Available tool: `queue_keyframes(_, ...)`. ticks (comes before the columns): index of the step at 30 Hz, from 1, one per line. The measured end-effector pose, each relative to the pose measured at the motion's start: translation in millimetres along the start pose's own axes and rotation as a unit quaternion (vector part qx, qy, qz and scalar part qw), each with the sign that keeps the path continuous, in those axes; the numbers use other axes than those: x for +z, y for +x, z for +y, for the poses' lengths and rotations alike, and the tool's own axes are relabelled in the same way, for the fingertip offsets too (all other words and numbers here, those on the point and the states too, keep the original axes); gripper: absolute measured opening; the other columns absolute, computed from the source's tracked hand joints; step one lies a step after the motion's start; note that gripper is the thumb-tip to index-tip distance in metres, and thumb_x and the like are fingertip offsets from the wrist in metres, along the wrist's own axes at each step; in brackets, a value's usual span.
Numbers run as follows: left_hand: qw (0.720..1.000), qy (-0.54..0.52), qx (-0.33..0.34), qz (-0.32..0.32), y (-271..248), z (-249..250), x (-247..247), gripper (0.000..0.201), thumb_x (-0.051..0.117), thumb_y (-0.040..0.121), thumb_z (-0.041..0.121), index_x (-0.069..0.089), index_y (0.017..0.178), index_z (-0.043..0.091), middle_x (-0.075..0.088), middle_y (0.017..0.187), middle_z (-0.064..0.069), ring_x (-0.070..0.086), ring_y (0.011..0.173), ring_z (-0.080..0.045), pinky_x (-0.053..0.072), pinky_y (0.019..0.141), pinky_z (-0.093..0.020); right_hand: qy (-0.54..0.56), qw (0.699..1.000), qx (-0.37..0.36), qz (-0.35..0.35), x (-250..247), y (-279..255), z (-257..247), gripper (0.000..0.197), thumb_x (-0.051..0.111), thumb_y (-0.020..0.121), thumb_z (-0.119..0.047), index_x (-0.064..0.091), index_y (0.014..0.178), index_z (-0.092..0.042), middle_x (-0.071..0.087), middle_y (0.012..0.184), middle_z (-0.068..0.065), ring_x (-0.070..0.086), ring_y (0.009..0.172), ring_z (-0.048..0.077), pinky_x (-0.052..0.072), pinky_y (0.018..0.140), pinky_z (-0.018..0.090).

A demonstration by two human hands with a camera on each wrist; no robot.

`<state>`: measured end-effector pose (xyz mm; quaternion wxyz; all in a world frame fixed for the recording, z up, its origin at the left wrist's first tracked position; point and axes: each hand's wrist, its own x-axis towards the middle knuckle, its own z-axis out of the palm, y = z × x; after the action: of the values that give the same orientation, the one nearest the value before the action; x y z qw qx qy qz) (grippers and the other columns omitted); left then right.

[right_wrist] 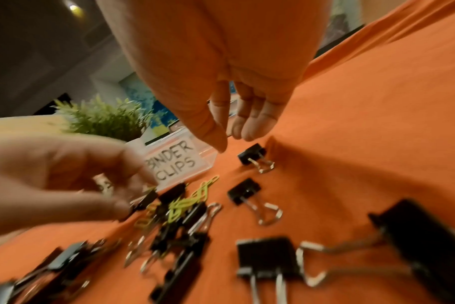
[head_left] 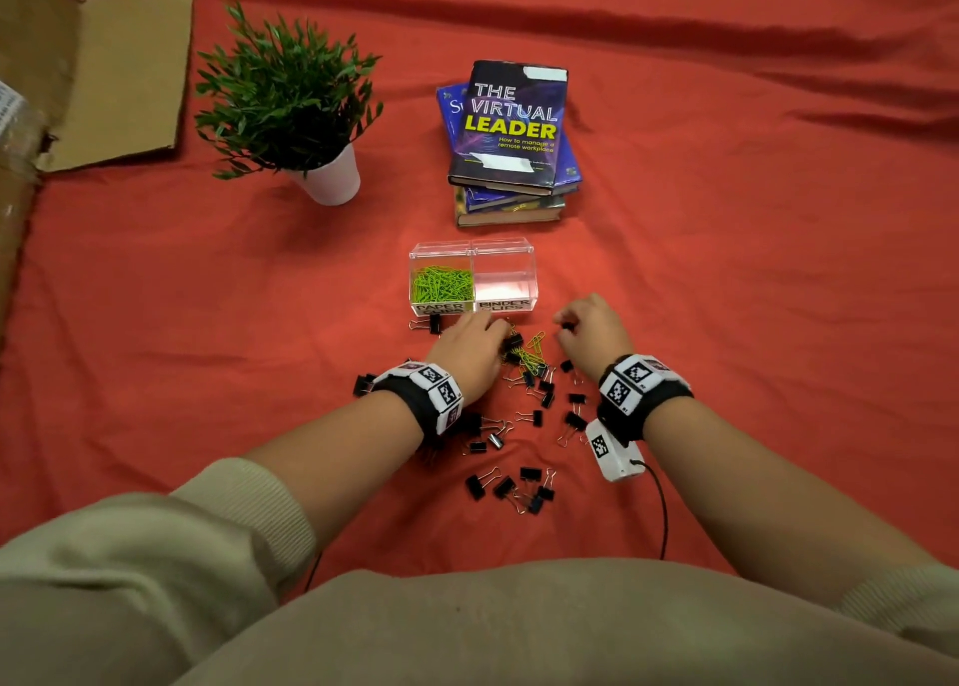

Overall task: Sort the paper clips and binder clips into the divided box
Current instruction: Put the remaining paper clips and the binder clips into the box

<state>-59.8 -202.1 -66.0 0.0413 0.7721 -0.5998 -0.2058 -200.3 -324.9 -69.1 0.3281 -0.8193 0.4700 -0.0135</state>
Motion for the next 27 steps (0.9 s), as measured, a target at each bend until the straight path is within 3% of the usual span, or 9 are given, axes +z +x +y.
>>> queue_keyframes(4,0.999,0.014,0.017,-0.033,13.8,7.8,3.2,0.042,0.047,0.089,0.004,0.047,0.129,0.013,0.047,0.119,-0.012,0.045,0.117,-0.031,0.047,0.088,-0.043,-0.037,0.994,-0.060,-0.078,14.4,-11.4,-8.8,0.036,0.061,0.082,-0.011,0.059,0.118,-0.010,0.050,0.116,0.010,0.050,0.110,0.023,0.043,0.100,0.033)
queue_keyframes(6,0.998,0.033,0.019,-0.041,15.7,7.6,4.3,0.035,0.047,0.088,0.003,0.049,0.122,0.007,0.046,0.117,-0.014,0.046,0.113,-0.032,0.045,0.086,-0.042,-0.071,0.989,-0.084,-0.100,19.4,-14.1,-10.4,0.052,0.061,0.082,-0.015,0.048,0.132,-0.007,0.044,0.129,0.011,0.040,0.121,0.028,0.034,0.108,0.034)
queue_keyframes(8,0.998,0.047,0.026,-0.036,15.4,5.8,5.0,0.026,0.048,0.088,0.003,0.049,0.114,0.005,0.047,0.115,-0.015,0.048,0.110,-0.033,0.044,0.085,-0.042,-0.114,0.982,-0.108,-0.106,22.9,-15.7,-12.1,0.053,0.061,0.084,-0.016,0.045,0.134,-0.005,0.041,0.132,0.011,0.037,0.121,0.030,0.032,0.108,0.036)
queue_keyframes(11,0.998,0.048,0.034,-0.011,11.2,0.5,5.1,0.022,0.053,0.088,0.010,0.051,0.110,0.005,0.047,0.114,-0.014,0.048,0.108,-0.032,0.043,0.083,-0.041,-0.136,0.979,-0.110,-0.104,28.0,-18.8,-13.8,0.038,0.057,0.088,-0.015,0.053,0.125,-0.005,0.046,0.122,0.012,0.041,0.116,0.030,0.035,0.103,0.035)
queue_keyframes(16,0.998,0.044,-0.012,0.051,-9.9,-12.4,3.2,0.032,0.058,0.087,0.032,0.053,0.108,0.008,0.047,0.114,-0.009,0.046,0.107,-0.026,0.044,0.089,-0.035,-0.118,0.987,-0.068,-0.085,33.6,-24.7,-14.4,0.028,0.053,0.089,-0.014,0.061,0.114,-0.001,0.056,0.112,0.016,0.050,0.110,0.032,0.042,0.096,0.037)
queue_keyframes(20,0.993,0.088,-0.065,0.042,-24.1,-21.9,6.0,0.041,0.055,0.086,0.042,0.052,0.112,0.010,0.049,0.112,-0.008,0.046,0.107,-0.026,0.042,0.091,-0.036,-0.084,0.992,-0.019,-0.089,37.0,-27.9,-16.2,0.018,0.058,0.085,-0.017,0.064,0.095,-0.003,0.064,0.100,0.015,0.060,0.092,0.030,0.051,0.081,0.035)
queue_keyframes(23,0.993,0.086,-0.062,0.048,-22.5,-19.6,4.0,0.040,0.056,0.085,0.037,0.051,0.114,0.010,0.050,0.114,-0.008,0.047,0.108,-0.026,0.043,0.092,-0.036,-0.063,0.993,0.007,-0.100,35.7,-30.3,-20.0,0.014,0.060,0.085,-0.016,0.063,0.088,-0.003,0.067,0.094,0.017,0.063,0.087,0.031,0.050,0.075,0.034)
queue_keyframes(25,0.996,0.077,-0.023,0.041,-17.3,-15.0,3.3,0.038,0.056,0.086,0.029,0.051,0.118,0.009,0.050,0.118,-0.008,0.047,0.111,-0.027,0.041,0.094,-0.036,-0.036,0.994,0.023,-0.104,32.9,-30.4,-21.3,0.018,0.059,0.086,-0.014,0.065,0.087,0.003,0.068,0.088,0.020,0.064,0.081,0.033,0.054,0.076,0.037)
queue_keyframes(27,0.998,0.059,0.023,0.016,-10.5,-9.2,3.4,0.041,0.054,0.086,0.018,0.049,0.126,0.008,0.048,0.126,-0.009,0.044,0.119,-0.028,0.039,0.097,-0.036,0.018,0.994,0.053,-0.093,28.4,-29.5,-19.0,0.016,0.061,0.086,-0.015,0.065,0.084,0.000,0.067,0.076,0.012,0.062,0.071,0.027,0.053,0.073,0.034)
